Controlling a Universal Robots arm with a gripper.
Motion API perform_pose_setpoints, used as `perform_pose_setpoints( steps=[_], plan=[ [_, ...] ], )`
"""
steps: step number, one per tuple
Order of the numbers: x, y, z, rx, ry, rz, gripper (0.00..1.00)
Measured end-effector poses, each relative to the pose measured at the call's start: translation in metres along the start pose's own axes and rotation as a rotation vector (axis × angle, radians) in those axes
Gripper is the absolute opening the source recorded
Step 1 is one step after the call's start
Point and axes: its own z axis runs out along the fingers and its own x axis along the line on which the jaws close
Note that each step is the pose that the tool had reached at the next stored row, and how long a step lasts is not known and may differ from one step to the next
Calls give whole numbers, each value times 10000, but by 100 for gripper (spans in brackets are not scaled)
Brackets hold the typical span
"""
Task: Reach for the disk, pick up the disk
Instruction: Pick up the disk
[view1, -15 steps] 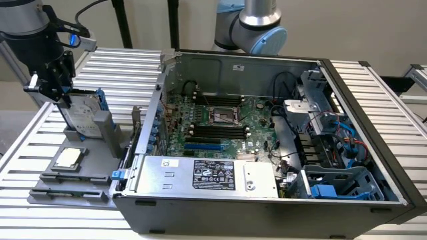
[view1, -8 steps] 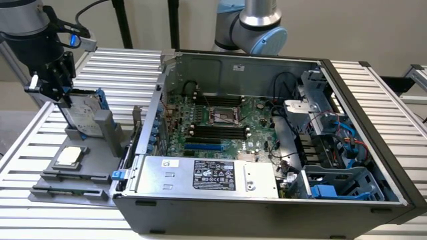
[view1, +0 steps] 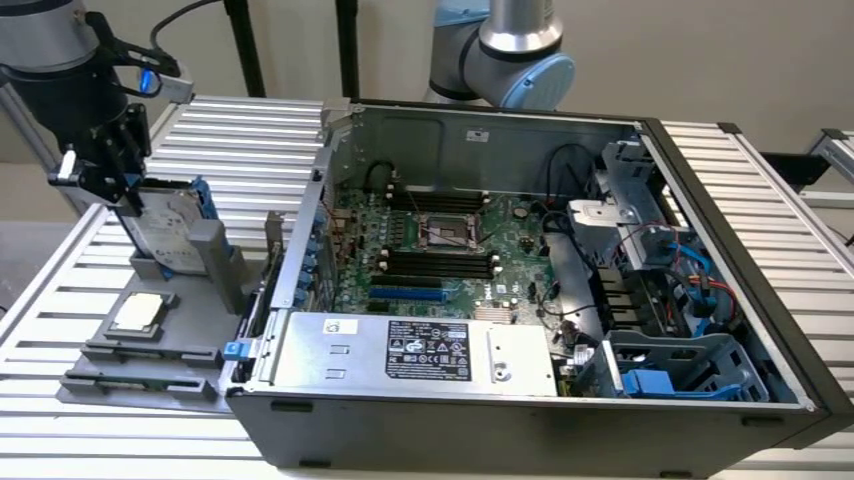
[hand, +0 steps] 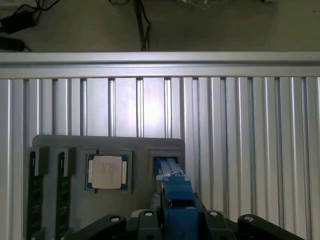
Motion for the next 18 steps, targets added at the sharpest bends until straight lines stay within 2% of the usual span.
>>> perform_pose_setpoints(
  steps=[6, 18],
  plan=[
    [49, -1, -2, -1, 1, 1, 33],
    [53, -1, -2, -1, 1, 1, 33]
  ],
)
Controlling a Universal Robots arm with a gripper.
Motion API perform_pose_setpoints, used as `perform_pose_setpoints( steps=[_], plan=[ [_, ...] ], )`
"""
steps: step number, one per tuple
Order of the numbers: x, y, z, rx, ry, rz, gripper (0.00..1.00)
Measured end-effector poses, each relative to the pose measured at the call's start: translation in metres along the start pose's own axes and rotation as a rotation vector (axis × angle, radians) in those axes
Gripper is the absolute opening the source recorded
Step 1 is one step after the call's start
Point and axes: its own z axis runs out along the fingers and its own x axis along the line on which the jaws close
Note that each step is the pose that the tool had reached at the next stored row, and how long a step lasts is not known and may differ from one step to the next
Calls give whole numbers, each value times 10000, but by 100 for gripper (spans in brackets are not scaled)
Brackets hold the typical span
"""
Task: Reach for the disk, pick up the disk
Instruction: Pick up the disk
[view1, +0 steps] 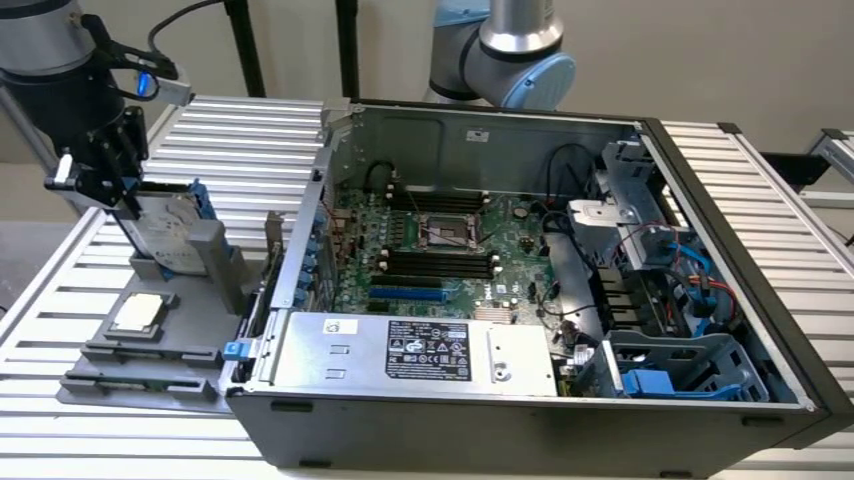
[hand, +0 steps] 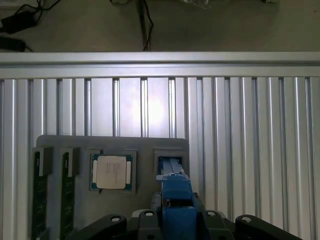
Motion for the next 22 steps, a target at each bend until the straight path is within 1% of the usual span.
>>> perform_pose_setpoints(
  steps=[3, 5, 7, 22],
  plan=[
    [0, 1, -20, 2, 0, 0, 33],
    [-2, 2, -66, 0, 0, 0, 33],
    [-5, 3, -132, 1, -1, 1, 33],
    [-28, 0, -811, -1, 1, -11, 33]
  ],
)
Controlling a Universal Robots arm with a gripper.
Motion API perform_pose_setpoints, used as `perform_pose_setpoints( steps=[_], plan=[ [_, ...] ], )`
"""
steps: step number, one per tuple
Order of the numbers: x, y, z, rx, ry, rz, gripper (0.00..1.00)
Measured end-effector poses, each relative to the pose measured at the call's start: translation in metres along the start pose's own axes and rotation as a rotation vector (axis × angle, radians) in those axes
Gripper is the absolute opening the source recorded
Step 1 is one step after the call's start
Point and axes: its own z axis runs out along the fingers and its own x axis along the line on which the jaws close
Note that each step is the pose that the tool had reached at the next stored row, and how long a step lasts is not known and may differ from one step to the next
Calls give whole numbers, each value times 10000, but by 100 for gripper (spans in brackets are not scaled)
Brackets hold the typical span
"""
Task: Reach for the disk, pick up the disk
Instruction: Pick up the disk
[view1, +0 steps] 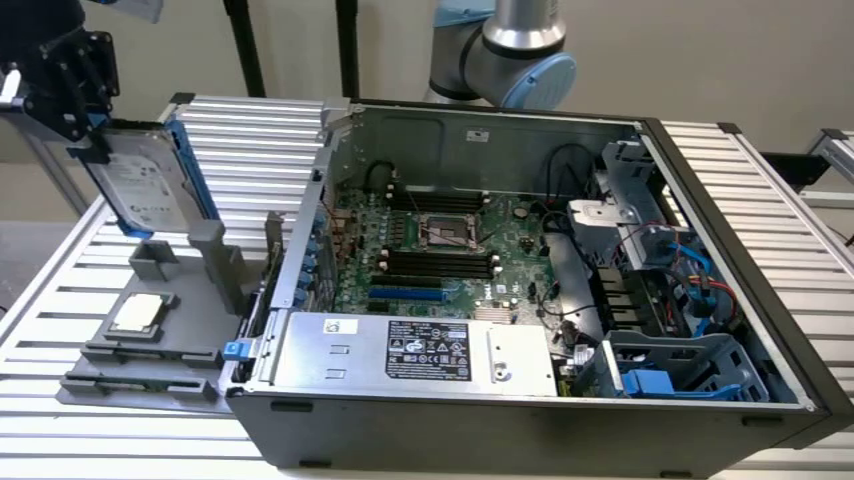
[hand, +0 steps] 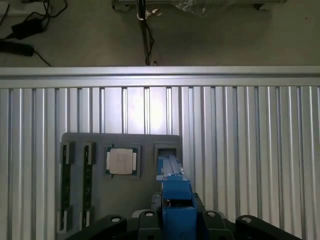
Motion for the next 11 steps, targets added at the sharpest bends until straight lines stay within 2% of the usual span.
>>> perform_pose_setpoints(
  steps=[6, 11],
  plan=[
    [-9, -71, -277, 1, 0, -20, 33],
    [-2, -225, -507, -2, -45, -44, 33]
  ],
)
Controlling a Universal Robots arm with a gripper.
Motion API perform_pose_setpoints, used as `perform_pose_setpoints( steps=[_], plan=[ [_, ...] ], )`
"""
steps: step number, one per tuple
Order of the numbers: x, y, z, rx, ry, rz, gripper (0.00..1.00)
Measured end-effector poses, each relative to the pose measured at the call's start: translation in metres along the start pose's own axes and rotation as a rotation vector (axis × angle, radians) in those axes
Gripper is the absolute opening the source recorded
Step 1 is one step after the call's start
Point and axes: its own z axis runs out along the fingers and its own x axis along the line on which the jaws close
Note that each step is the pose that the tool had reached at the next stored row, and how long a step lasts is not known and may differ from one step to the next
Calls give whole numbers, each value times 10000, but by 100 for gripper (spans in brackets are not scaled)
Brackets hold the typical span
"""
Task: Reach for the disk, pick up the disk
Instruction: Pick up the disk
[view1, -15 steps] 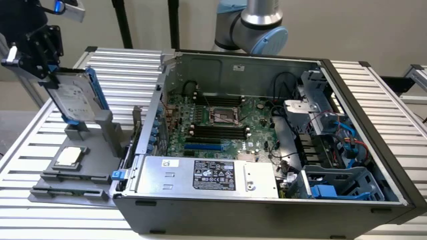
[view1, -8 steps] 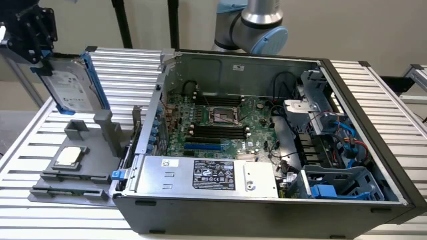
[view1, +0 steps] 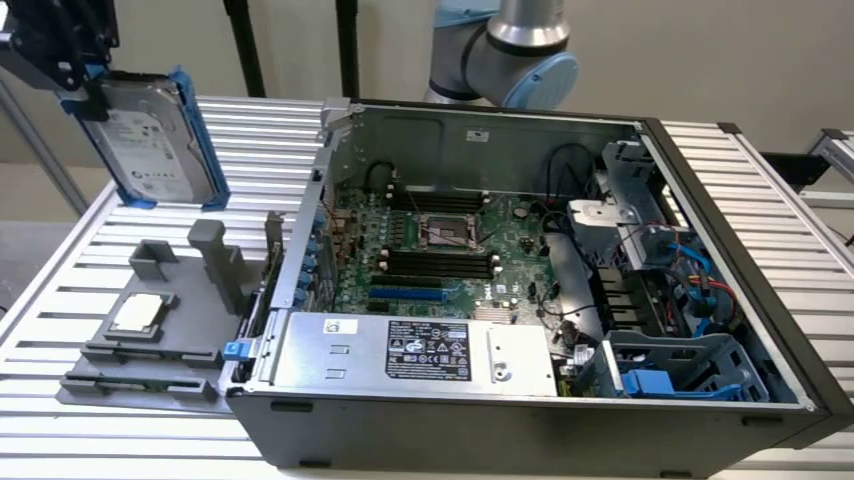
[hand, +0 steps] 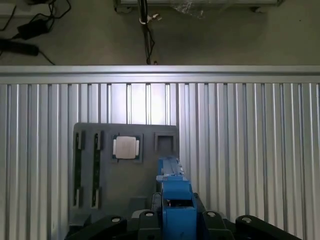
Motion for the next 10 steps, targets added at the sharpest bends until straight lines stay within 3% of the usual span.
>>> perform_pose_setpoints(
  steps=[4, 10],
  plan=[
    [13, -147, -189, 0, -35, -11, 33],
    [74, -359, -441, -23, -41, -10, 33]
  ],
)
